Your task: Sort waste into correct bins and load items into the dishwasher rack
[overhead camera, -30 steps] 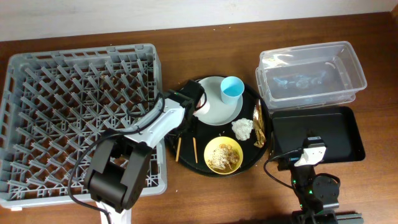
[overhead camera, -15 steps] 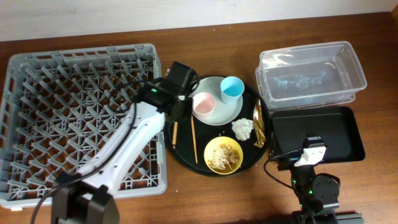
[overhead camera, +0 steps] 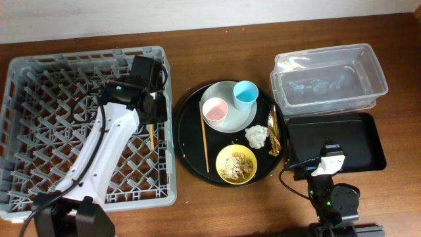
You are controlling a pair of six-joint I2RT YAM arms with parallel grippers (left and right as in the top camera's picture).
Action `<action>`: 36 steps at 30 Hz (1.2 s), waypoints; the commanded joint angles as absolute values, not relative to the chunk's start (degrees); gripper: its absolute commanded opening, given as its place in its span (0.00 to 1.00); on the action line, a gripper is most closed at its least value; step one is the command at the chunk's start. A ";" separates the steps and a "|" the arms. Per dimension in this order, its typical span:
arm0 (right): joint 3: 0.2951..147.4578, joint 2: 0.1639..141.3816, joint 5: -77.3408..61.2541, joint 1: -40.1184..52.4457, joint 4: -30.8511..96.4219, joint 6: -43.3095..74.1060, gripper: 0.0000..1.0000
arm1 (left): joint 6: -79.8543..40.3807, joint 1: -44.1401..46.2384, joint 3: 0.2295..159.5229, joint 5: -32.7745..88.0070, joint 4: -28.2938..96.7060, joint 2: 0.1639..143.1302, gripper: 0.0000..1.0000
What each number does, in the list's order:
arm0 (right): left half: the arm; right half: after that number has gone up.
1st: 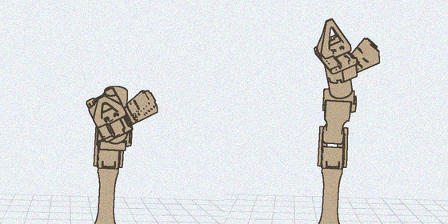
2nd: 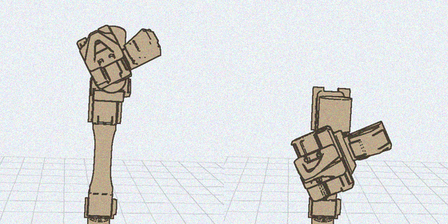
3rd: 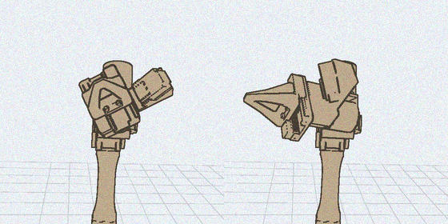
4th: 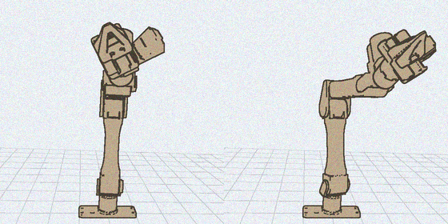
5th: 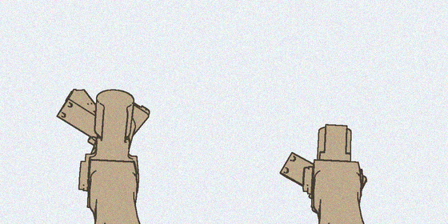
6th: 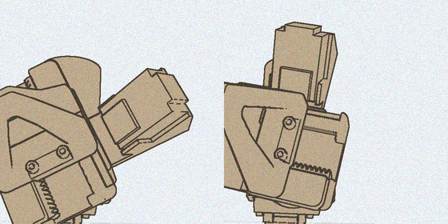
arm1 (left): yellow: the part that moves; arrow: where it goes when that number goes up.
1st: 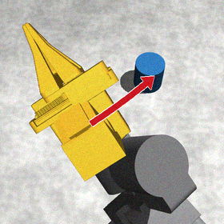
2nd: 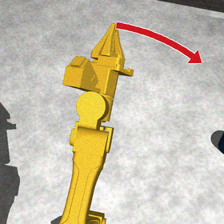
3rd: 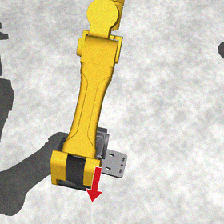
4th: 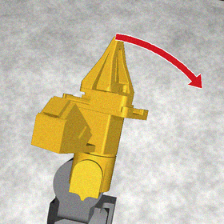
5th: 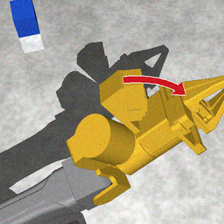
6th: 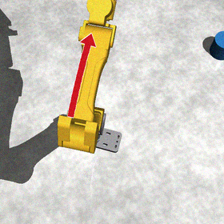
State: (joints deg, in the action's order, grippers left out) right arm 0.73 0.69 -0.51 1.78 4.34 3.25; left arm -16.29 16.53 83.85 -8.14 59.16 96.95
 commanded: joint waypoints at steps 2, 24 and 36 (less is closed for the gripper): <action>0.32 0.36 -0.84 1.43 4.49 3.70 0.98 | -14.70 16.45 84.31 -7.33 59.20 96.95 0.00; 0.32 0.36 -0.84 1.43 4.49 3.70 0.99 | -14.70 16.43 84.16 -7.53 57.84 106.17 0.27; 0.32 0.36 -0.84 1.43 4.49 3.70 0.99 | -14.74 16.60 89.21 12.23 62.48 97.14 0.89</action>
State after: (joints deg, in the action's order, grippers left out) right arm 0.73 0.69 -0.51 1.78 4.34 3.25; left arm -14.83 16.58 88.27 2.61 62.08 98.89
